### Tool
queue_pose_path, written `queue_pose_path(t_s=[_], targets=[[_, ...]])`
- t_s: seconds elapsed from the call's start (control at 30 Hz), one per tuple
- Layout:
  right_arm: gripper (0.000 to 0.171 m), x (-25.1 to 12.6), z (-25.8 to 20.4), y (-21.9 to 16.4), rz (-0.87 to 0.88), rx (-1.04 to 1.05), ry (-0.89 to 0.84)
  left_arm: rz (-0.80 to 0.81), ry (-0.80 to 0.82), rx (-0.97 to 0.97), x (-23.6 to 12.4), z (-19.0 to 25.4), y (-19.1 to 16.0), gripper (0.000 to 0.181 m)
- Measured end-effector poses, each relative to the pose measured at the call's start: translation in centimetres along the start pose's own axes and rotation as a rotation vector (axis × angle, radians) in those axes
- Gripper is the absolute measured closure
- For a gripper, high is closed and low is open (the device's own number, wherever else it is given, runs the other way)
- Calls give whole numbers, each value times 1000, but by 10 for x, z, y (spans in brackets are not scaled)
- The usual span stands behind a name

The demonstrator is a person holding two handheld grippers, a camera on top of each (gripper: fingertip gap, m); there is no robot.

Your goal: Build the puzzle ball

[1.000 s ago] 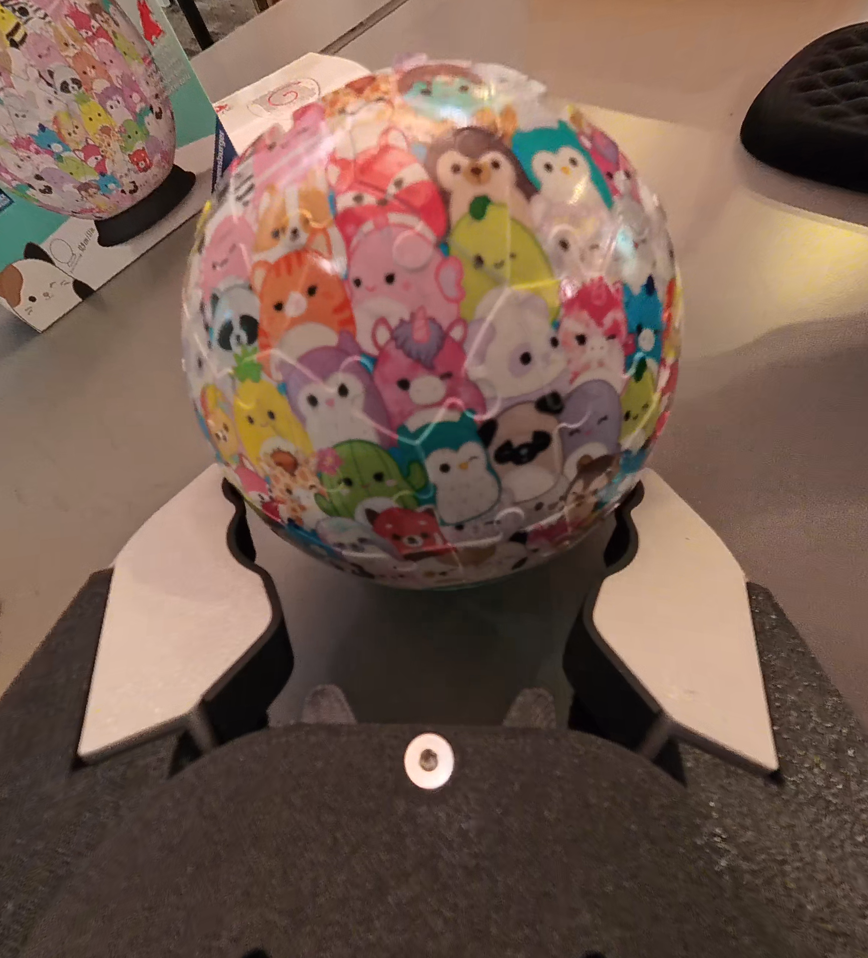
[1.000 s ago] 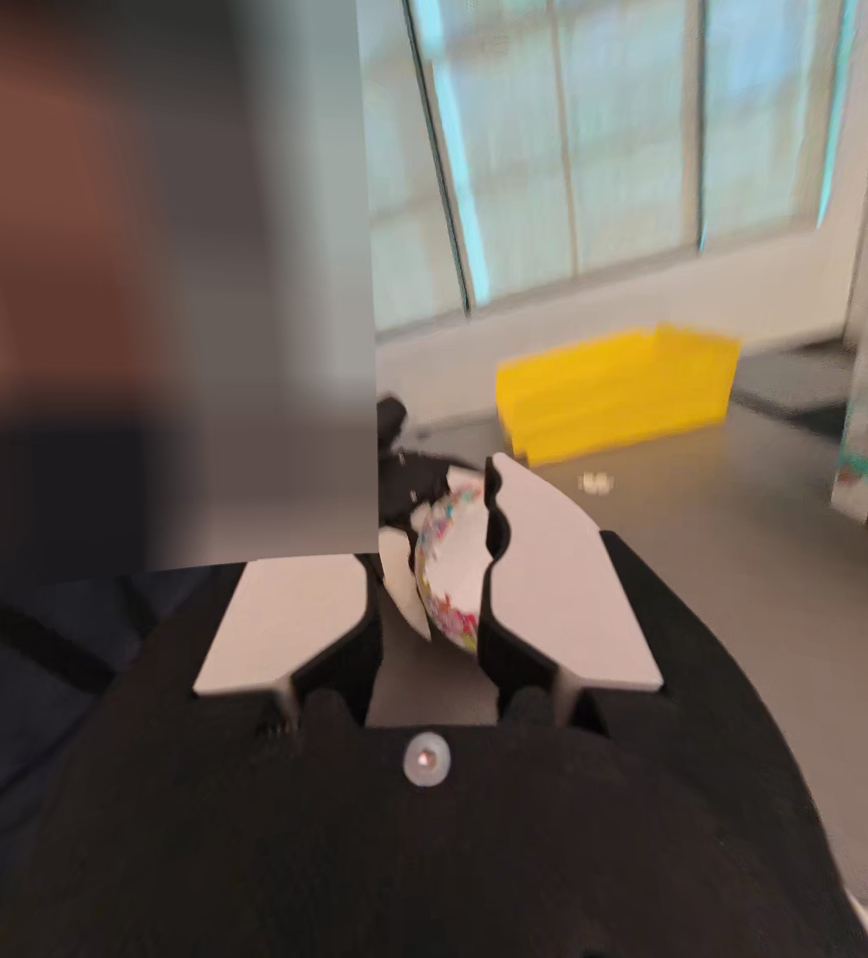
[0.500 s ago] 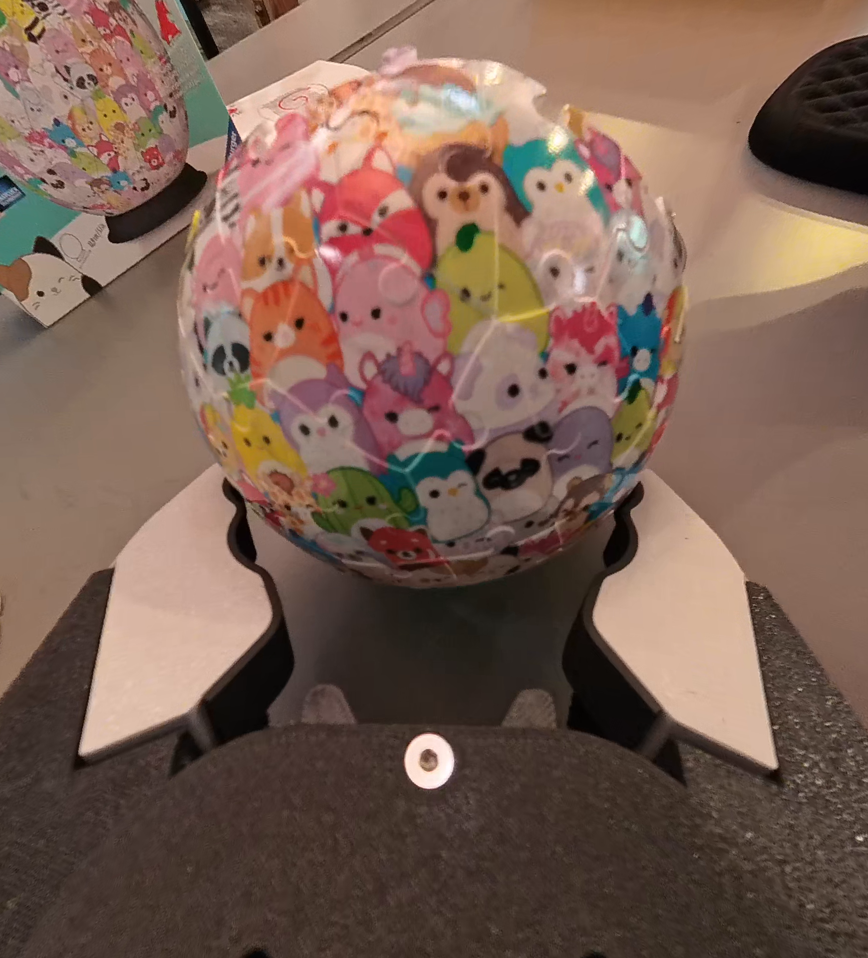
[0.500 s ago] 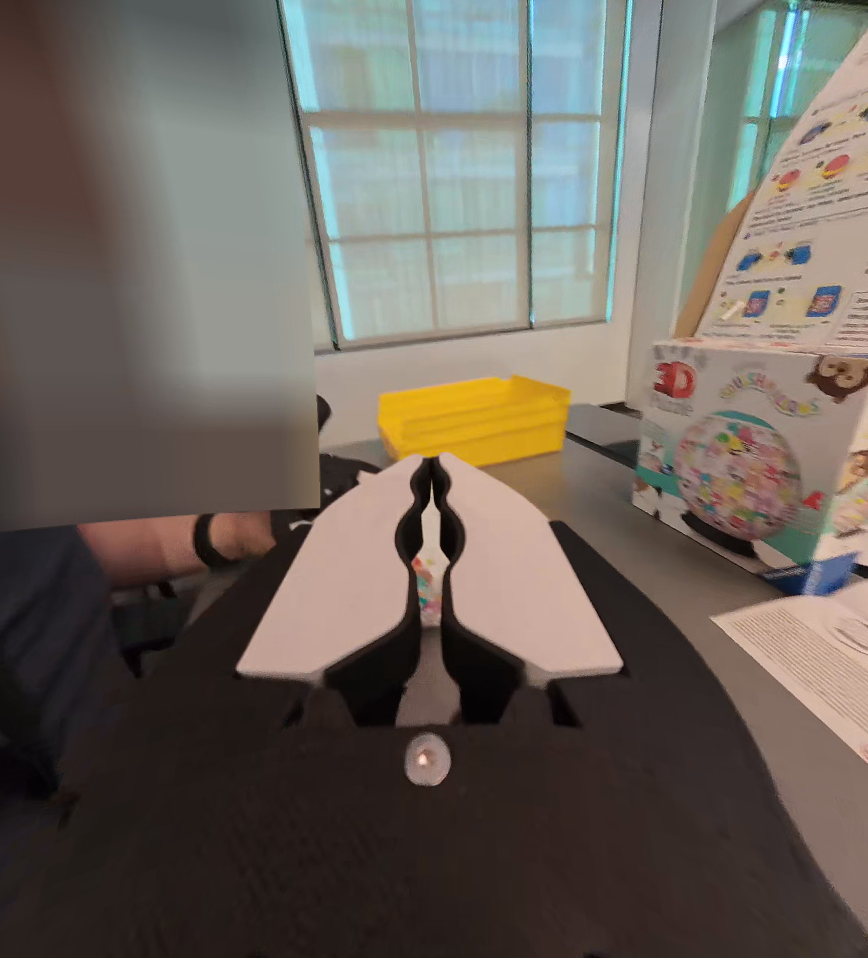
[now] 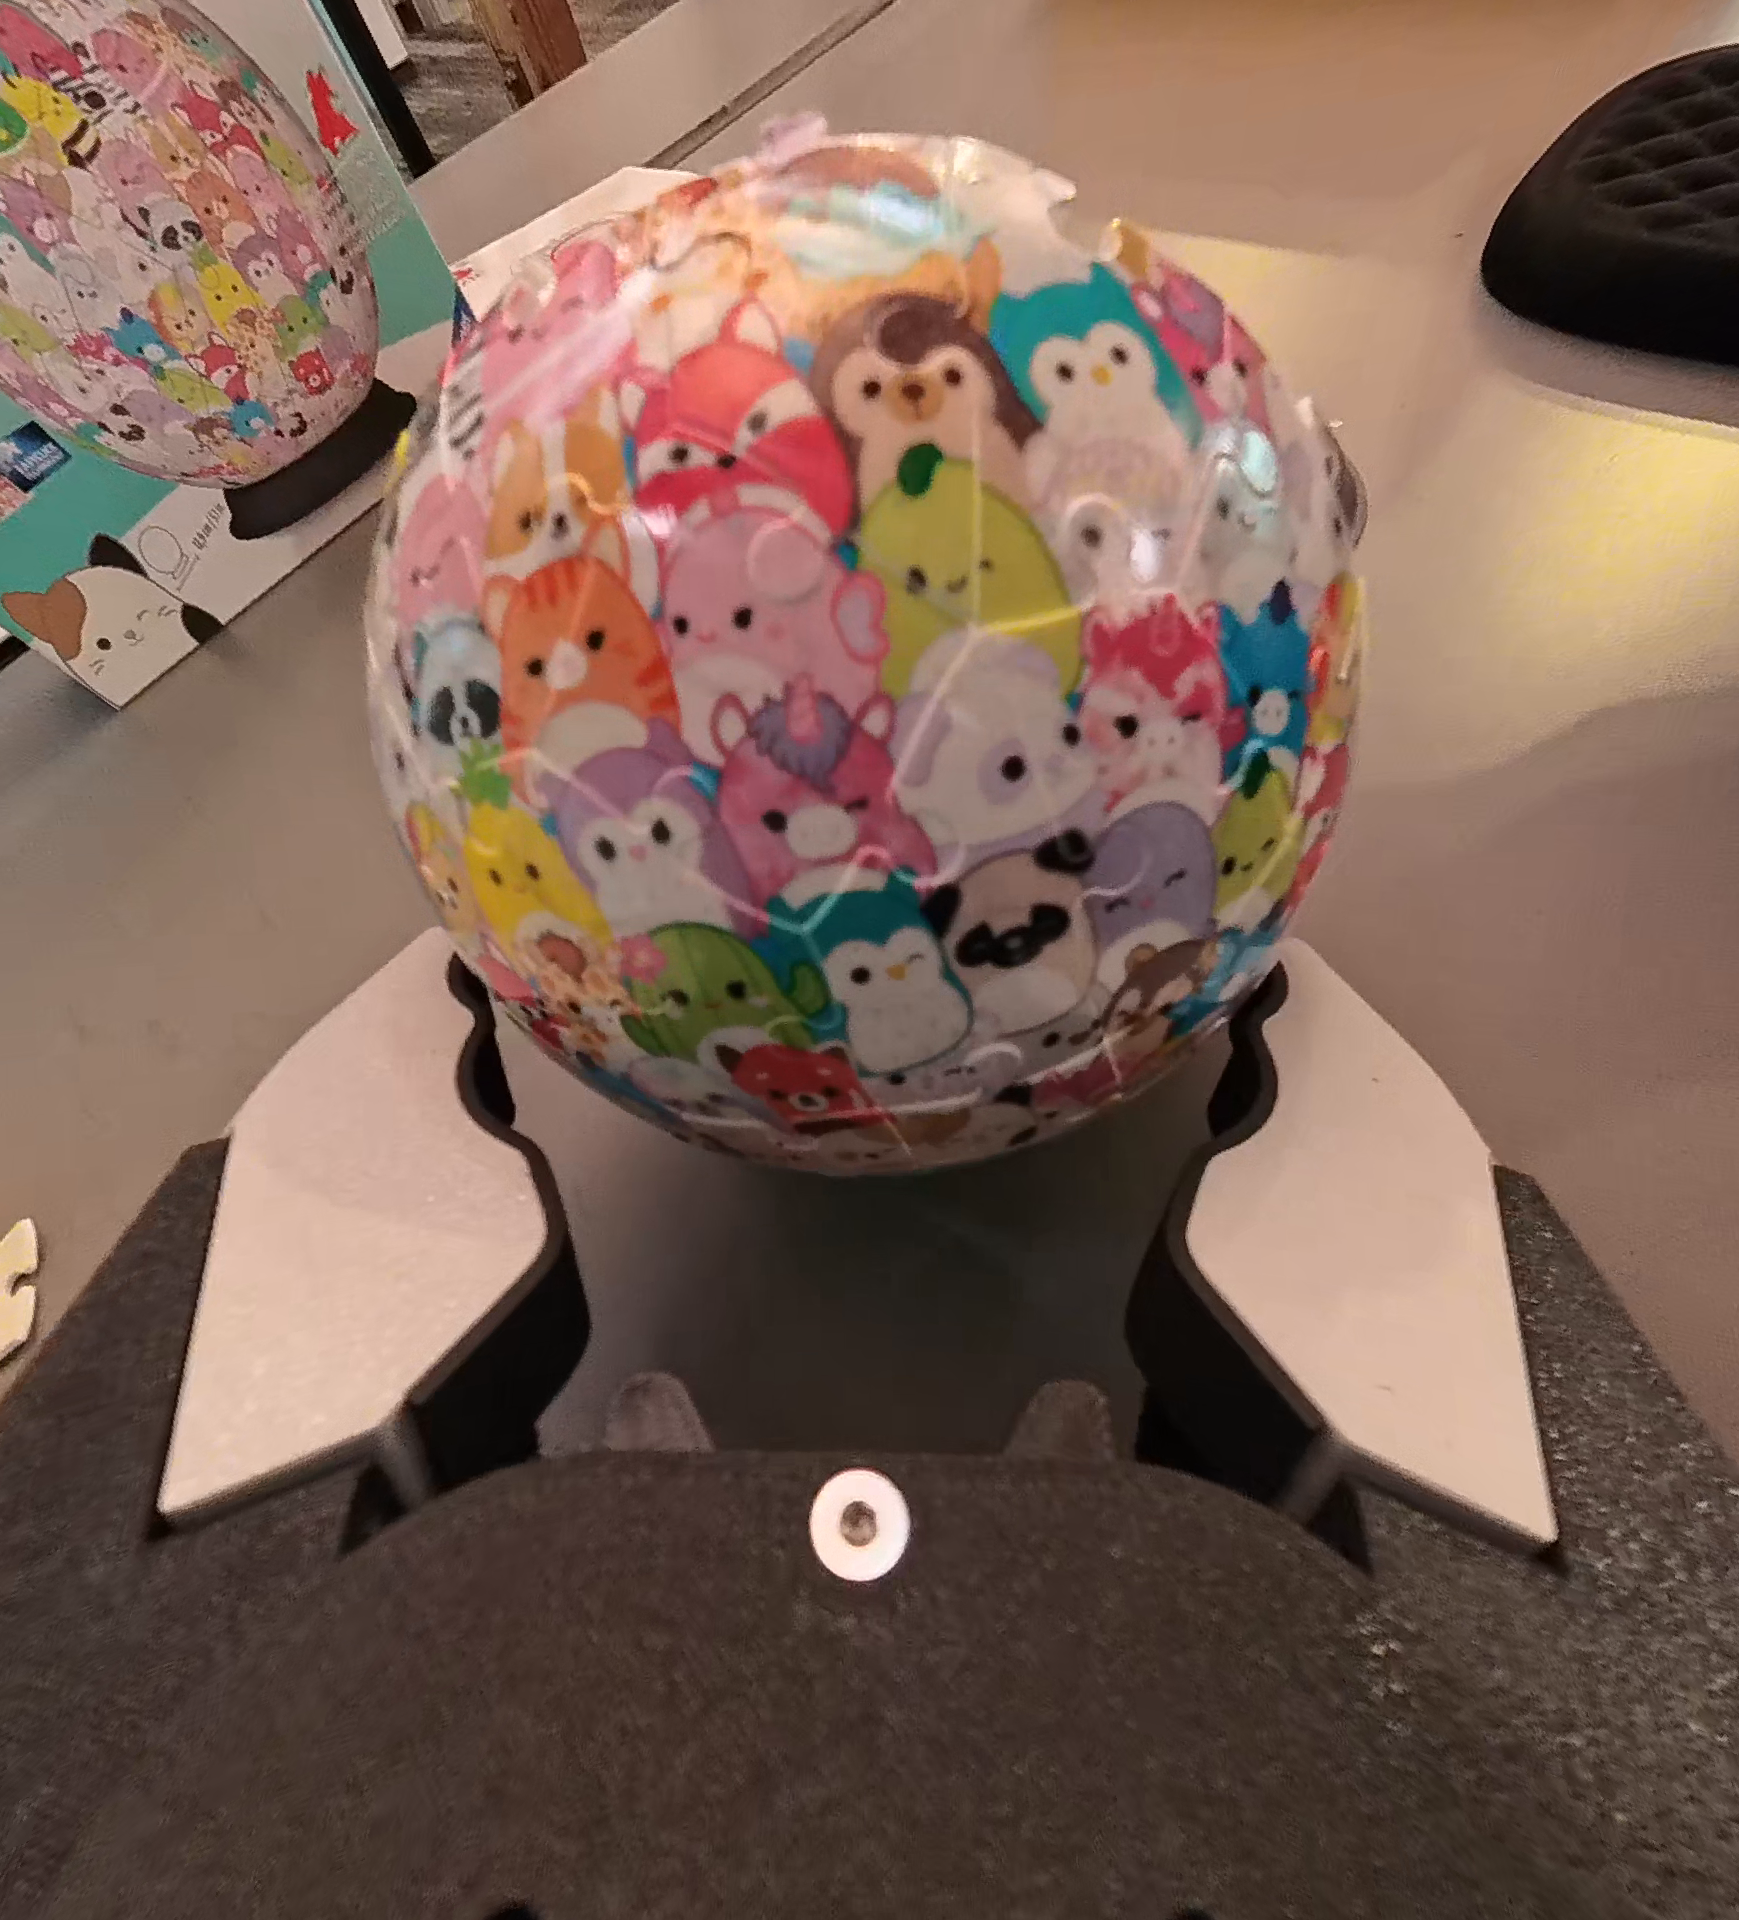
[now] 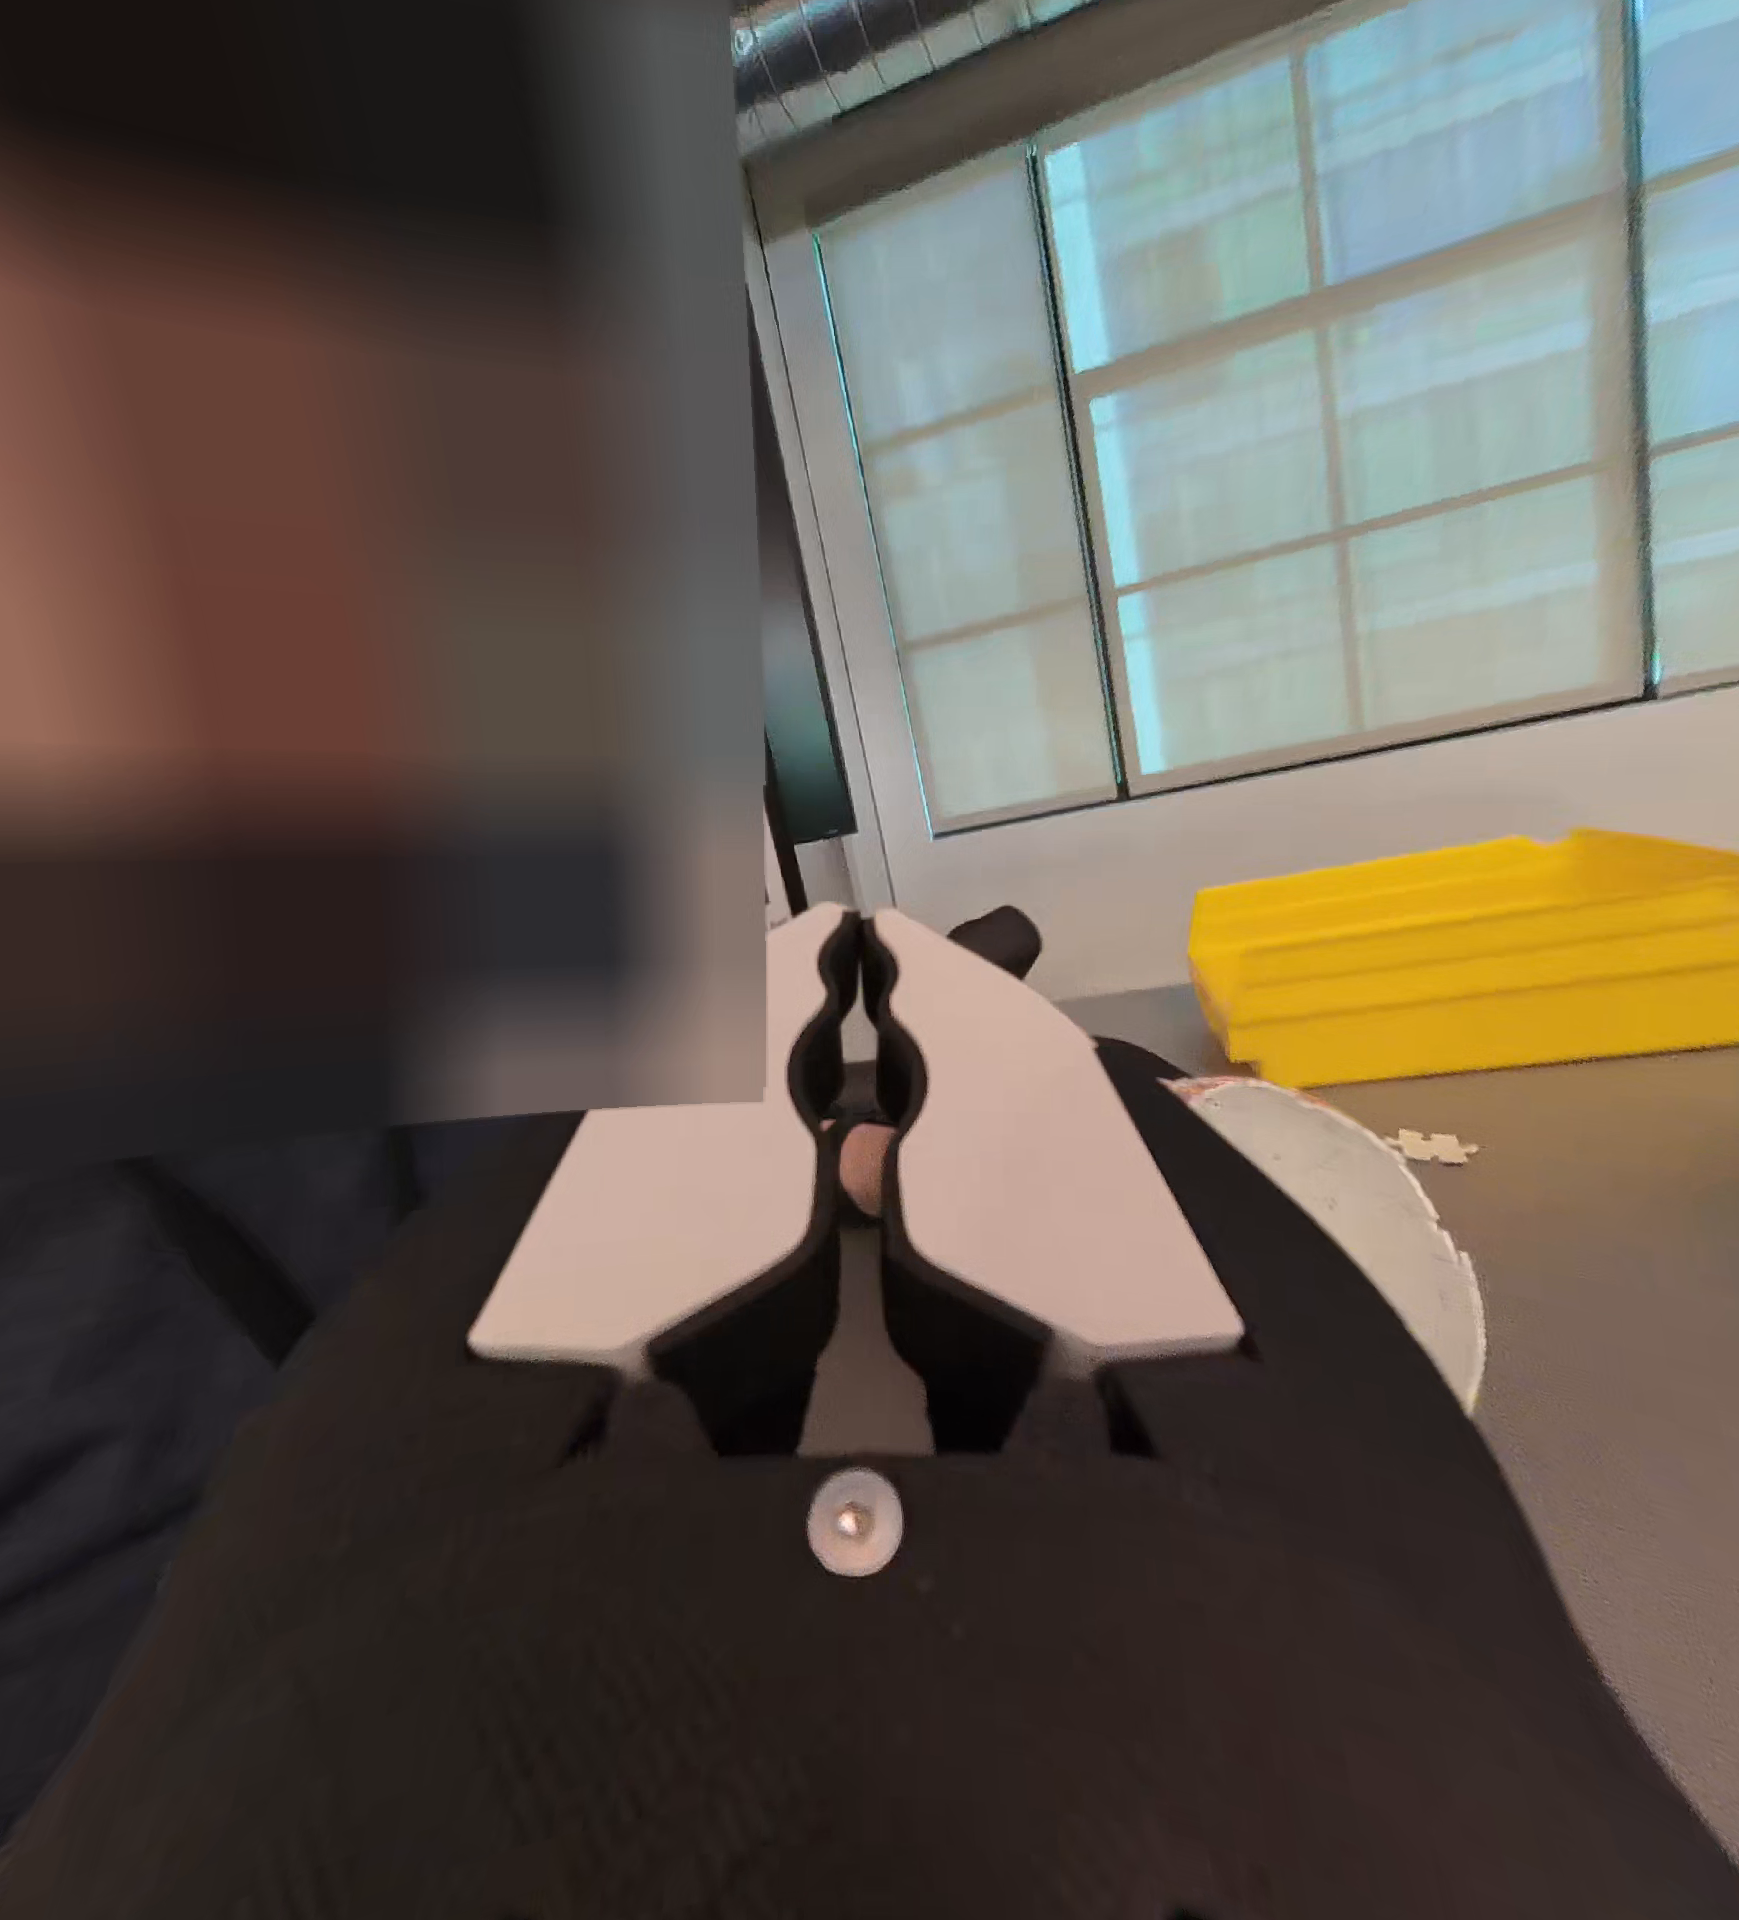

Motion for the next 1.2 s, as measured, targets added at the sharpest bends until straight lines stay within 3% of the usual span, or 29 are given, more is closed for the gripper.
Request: queue_pose_path(t_s=[0.1,0.37,0.57,0.83,1.2], targets=[[171,9,6,-7,-148,-115,-87,1,-4,4,-1,-1,0,49],[170,5,28,-37,-421,-45,-228,-13,-19,45,-1,-1,-3,50],[124,-17,47,-64,-665,-176,-233,-26,-37,36,2,-1,-1,50],[108,-12,72,-110,-1007,-445,-112,-64,-84,35,2,-5,2,50],[100,14,70,-142,-1098,-778,186,-127,-220,156,-6,-22,4,51]])
Point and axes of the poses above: each gripper's, where its closed fingertips meet, x out along the fingers, y out of its top, z = x × y across the jaws, the point moved 6 cm from there along -x, back along the fingers, and after that the axes turned 10 degrees about -x, right-handed, at the moved point
